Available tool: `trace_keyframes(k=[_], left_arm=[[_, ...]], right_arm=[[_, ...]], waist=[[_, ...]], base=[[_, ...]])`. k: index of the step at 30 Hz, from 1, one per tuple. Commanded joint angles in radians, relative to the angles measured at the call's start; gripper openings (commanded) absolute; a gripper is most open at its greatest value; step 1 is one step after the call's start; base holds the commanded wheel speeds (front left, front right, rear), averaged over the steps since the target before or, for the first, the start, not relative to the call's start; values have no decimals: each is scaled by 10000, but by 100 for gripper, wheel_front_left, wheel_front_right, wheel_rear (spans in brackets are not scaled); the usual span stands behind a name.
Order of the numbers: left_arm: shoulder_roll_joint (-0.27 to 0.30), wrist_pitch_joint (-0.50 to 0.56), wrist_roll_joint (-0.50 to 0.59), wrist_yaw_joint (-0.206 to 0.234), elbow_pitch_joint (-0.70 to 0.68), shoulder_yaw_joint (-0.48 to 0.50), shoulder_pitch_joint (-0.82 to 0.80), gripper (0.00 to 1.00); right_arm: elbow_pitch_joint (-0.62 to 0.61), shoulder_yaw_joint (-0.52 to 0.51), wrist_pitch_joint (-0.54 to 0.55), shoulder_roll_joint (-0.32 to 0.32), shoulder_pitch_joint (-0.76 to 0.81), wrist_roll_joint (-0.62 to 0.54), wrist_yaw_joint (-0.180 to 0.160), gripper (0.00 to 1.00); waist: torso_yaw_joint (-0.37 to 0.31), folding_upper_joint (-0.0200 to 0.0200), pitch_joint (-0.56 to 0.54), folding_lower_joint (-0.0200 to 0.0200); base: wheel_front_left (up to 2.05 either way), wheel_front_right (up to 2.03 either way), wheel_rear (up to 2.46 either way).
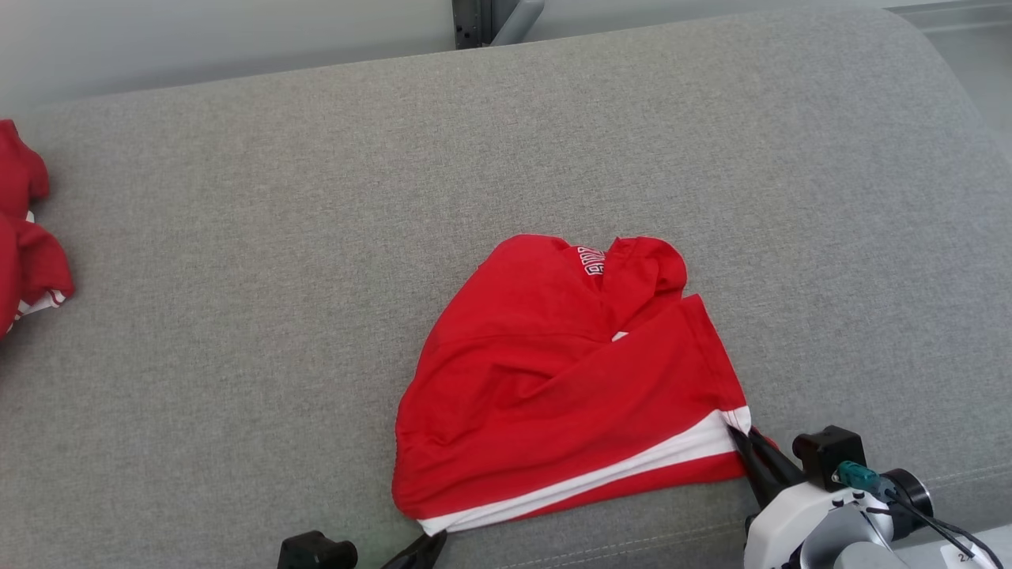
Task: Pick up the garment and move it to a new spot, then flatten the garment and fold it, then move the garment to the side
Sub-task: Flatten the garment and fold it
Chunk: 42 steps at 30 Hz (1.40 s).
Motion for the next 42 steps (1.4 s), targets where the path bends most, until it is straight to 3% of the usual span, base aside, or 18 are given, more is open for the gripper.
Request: trace_keyframes(k=[1,3,5,6,7,8,10,11,12,22,28,33,42], left_arm=[[16,-62,18,-11,104,64,-117,0],[19,-88,33,-29,213,104,-159,0],[63,-89,44,-50,297,120,-154,0],[63,-89,44,-50,297,120,-154,0],[87,-91,51,-52,329,121,-143,15],[109,-91,39,-67,355,105,-121,30],[125,-93,-5,-95,370,82,-76,61],[126,-87,-8,-105,384,62,-59,84],[134,-55,-27,-101,409,44,-27,100],[111,-188,166,475,22,413,443,100],[26,-262,308,594,-124,683,868,100],[-200,-268,795,833,-426,1448,1283,100],[-761,-265,1916,509,-528,2938,2061,100]], right_arm=[[100,5,-88,3,-101,-36,-18,0],[192,4,-128,-2,-148,-51,-18,4],[268,-8,-160,17,-170,-56,-18,41],[268,-8,-160,17,-170,-56,-18,41],[288,-11,-209,23,-177,-71,-18,78],[294,-10,-228,36,-177,-81,-18,100],[291,-5,-269,65,-148,-100,-18,100],[264,-12,-298,74,-116,-116,-18,100],[222,-28,-303,73,-65,-121,-18,100],[-858,-599,-358,9,799,-616,-18,100],[-1644,-826,-115,124,1337,-944,-17,100],[-2224,-1214,-410,321,1726,-1299,-18,100],[-2344,-1722,-933,680,1907,-1830,-17,100]], waist=[[4,0,2,0],[6,0,-1,0],[0,0,-19,0],[0,0,-19,0],[-7,0,-30,0],[-16,0,-44,0],[-33,0,-78,0],[-39,0,-96,0],[-48,0,-128,0],[-120,0,-472,0],[-98,0,-771,0],[-21,0,-971,0],[301,0,-1219,0]], base=[[0,0,0],[0,0,0],[0,0,0],[0,0,0],[0,0,0],[0,0,0],[0,0,0],[0,0,0],[0,0,0],[0,0,0],[0,0,0],[0,0,0],[0,0,0]])
